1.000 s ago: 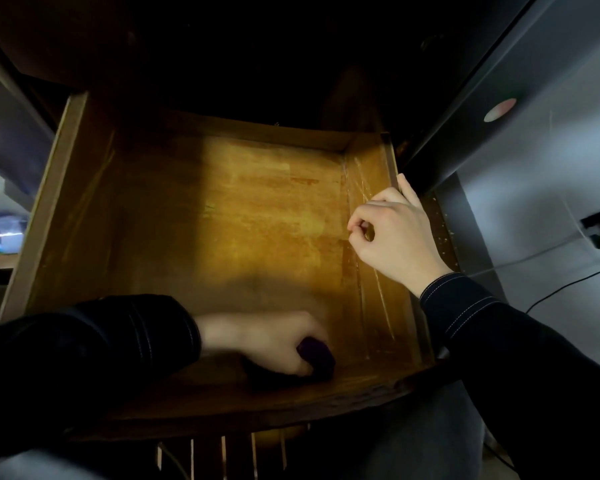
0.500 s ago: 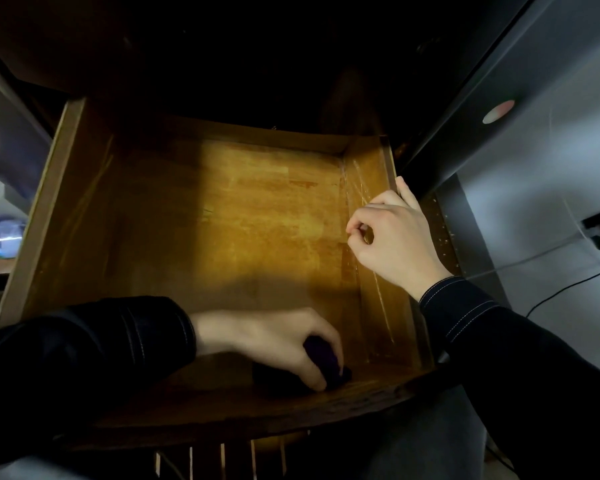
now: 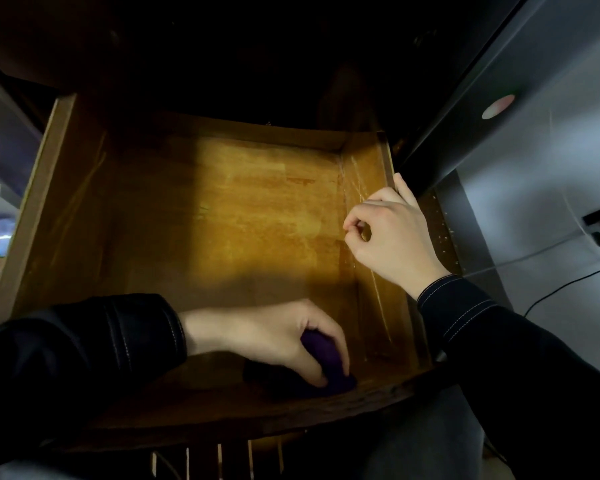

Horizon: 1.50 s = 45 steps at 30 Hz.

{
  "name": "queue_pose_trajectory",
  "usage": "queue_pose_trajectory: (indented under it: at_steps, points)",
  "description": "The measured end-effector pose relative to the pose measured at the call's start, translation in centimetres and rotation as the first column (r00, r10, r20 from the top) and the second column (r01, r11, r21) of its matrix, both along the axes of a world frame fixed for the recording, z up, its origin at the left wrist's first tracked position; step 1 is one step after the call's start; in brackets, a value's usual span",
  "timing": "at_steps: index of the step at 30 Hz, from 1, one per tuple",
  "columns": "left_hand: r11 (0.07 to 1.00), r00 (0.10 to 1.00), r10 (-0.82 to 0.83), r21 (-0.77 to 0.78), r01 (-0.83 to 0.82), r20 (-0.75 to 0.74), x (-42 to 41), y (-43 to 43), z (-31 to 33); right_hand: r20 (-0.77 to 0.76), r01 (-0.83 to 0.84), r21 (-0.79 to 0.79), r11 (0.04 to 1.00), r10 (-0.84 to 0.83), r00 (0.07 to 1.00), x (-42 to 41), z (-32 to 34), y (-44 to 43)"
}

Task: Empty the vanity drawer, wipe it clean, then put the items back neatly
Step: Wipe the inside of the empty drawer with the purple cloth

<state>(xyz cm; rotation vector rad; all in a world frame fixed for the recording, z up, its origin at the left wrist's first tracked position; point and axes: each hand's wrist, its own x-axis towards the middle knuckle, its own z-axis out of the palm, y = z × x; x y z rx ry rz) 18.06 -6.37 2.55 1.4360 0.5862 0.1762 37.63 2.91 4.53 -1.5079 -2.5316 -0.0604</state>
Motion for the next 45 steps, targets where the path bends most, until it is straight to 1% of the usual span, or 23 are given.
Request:
queue_pose_trajectory:
  at_steps: [2, 4, 8, 10, 12, 14, 15, 16, 19, 21, 23, 26, 27, 30, 32, 34, 37, 38, 39, 40, 43, 44, 45]
  points:
    - [0.992, 0.993, -0.001, 0.124, 0.016, -0.118, 0.5, -0.3, -0.6, -0.001, -0.002, 0.000, 1.000, 0.002, 1.000, 0.0, 0.0, 0.0]
    - [0.983, 0.987, -0.014, 0.181, 0.043, -0.158, 0.7, -0.4, -0.8, -0.001, -0.006, -0.002, 1.000, 0.006, 1.000, 0.0, 0.1, -0.1]
    - [0.999, 0.998, -0.021, 0.038, 0.019, 0.052, -0.5, 0.0, 0.6, 0.005, -0.006, -0.005, 1.000, 0.006, 1.000, -0.1, 0.1, -0.1]
    - [0.999, 0.995, -0.020, 0.032, 0.017, 0.098, -0.5, 0.0, 0.8, 0.007, -0.006, 0.001, 1.000, 0.006, 1.000, 0.0, 0.1, 0.0]
    - [0.993, 1.000, 0.012, 0.120, -0.015, 0.021, 0.2, -0.5, 0.2, 0.005, -0.003, 0.003, 1.000, 0.003, 1.000, 0.0, 0.0, 0.0]
    - [0.970, 0.996, 0.015, 0.244, 0.008, -0.091, 0.9, -0.8, -0.3, 0.004, -0.001, -0.001, 1.000, 0.001, 1.000, 0.0, 0.0, 0.0]
    - [0.963, 0.994, 0.006, 0.269, 0.023, -0.107, 1.0, -0.9, -0.3, 0.006, -0.001, -0.003, 1.000, 0.001, 1.000, 0.0, 0.0, 0.0]
    - [0.964, 0.997, 0.004, 0.264, 0.015, -0.071, 0.9, -0.9, -0.1, 0.011, -0.004, -0.003, 1.000, 0.004, 1.000, 0.0, 0.0, 0.0]
    - [0.990, 0.989, 0.041, 0.130, -0.059, 0.139, 0.5, -1.1, 1.1, 0.011, -0.009, 0.007, 1.000, 0.009, 1.000, 0.0, 0.0, 0.0]
    - [0.987, 0.981, 0.070, 0.129, -0.095, 0.183, 0.6, -1.2, 1.3, 0.007, -0.006, 0.003, 1.000, 0.006, 1.000, 0.0, 0.0, 0.0]
    - [0.977, 0.992, 0.075, 0.191, -0.093, 0.097, 0.9, -1.2, 0.9, 0.009, 0.000, -0.008, 1.000, 0.000, 1.000, -0.1, 0.0, 0.0]
    - [0.960, 0.994, 0.009, 0.280, 0.022, -0.108, 1.0, -1.0, 0.2, 0.012, 0.006, -0.019, 1.000, -0.006, 1.000, -0.1, 0.2, 0.0]
    - [0.959, 0.995, 0.005, 0.284, 0.024, -0.101, 0.9, -1.1, 0.2, 0.014, 0.005, -0.021, 1.000, -0.005, 1.000, -0.1, 0.2, 0.0]
    - [0.975, 0.991, 0.062, 0.206, -0.086, 0.119, 0.8, -1.6, 1.2, 0.010, -0.002, -0.016, 1.000, 0.002, 1.000, -0.1, 0.2, 0.0]
    - [0.980, 0.983, 0.083, 0.168, -0.111, 0.165, 1.0, -1.6, 1.2, 0.009, 0.001, -0.014, 1.000, -0.001, 1.000, 0.0, 0.2, 0.0]
    - [0.971, 0.996, 0.069, 0.226, -0.079, 0.051, 1.1, -1.5, 0.5, 0.011, 0.005, -0.015, 1.000, -0.004, 1.000, -0.1, 0.2, 0.0]
    - [0.920, 0.967, -0.026, 0.372, 0.123, -0.254, 1.2, -1.2, -0.7, 0.005, 0.006, -0.018, 1.000, -0.006, 1.000, -0.1, 0.1, 0.0]
    - [0.904, 0.951, -0.039, 0.394, 0.164, -0.306, 1.1, -1.2, -0.8, 0.002, 0.006, -0.019, 1.000, -0.006, 1.000, -0.1, 0.1, 0.0]
    - [0.899, 0.953, -0.045, 0.404, 0.169, -0.299, 1.0, -1.2, -0.6, -0.002, 0.006, -0.018, 1.000, -0.006, 1.000, -0.1, 0.1, 0.0]
    - [0.907, 0.972, -0.044, 0.399, 0.135, -0.229, 0.9, -1.2, -0.4, -0.005, 0.007, -0.015, 1.000, -0.007, 1.000, -0.1, 0.1, 0.0]
    - [0.978, 0.996, 0.047, 0.201, -0.061, 0.075, 1.0, -1.5, 0.7, -0.009, 0.004, -0.012, 1.000, -0.004, 1.000, 0.0, 0.1, 0.1]
    - [0.981, 0.992, 0.069, 0.174, -0.086, 0.101, 1.1, -1.5, 0.8, -0.010, 0.004, -0.014, 1.000, -0.005, 1.000, 0.0, 0.0, 0.1]
    - [0.979, 0.994, 0.076, 0.185, -0.089, 0.078, 1.2, -1.6, 0.6, -0.011, 0.004, -0.017, 1.000, -0.004, 1.000, 0.0, 0.0, 0.0]
